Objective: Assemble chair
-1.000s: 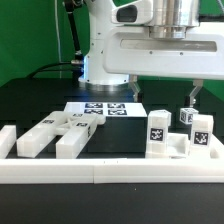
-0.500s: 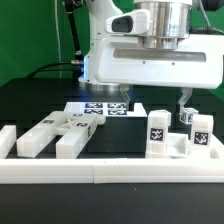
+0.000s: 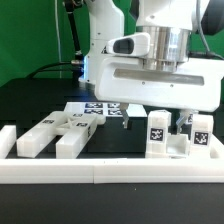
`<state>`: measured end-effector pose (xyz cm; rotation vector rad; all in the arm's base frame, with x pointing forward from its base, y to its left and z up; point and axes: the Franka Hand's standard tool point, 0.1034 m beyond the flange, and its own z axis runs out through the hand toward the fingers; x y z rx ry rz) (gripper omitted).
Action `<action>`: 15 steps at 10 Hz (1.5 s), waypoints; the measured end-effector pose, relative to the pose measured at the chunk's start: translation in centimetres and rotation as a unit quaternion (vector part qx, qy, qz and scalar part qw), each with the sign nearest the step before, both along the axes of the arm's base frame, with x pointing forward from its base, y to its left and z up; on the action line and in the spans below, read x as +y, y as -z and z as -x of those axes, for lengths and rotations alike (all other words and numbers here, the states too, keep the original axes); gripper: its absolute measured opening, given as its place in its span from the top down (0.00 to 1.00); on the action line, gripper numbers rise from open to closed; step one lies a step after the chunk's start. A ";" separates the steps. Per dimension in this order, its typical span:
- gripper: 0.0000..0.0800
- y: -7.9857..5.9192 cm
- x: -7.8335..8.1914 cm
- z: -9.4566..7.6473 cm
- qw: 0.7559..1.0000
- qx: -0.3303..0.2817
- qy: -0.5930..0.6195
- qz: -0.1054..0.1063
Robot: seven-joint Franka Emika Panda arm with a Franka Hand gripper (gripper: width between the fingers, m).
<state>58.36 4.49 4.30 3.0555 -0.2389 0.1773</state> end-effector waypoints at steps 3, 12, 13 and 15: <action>0.19 1.9 0.4 0.6 1.000 0.003 0.003 0.007; 0.95 2.5 -0.3 1.0 1.000 0.007 0.011 0.010; 0.95 2.5 -0.4 0.9 1.000 0.006 0.012 0.010; 0.96 1.5 -0.5 0.7 1.000 0.005 0.016 0.005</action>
Offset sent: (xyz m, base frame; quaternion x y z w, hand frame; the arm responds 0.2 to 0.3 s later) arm 0.0015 0.0051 -0.0128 -0.0013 0.0119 0.0005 0.9999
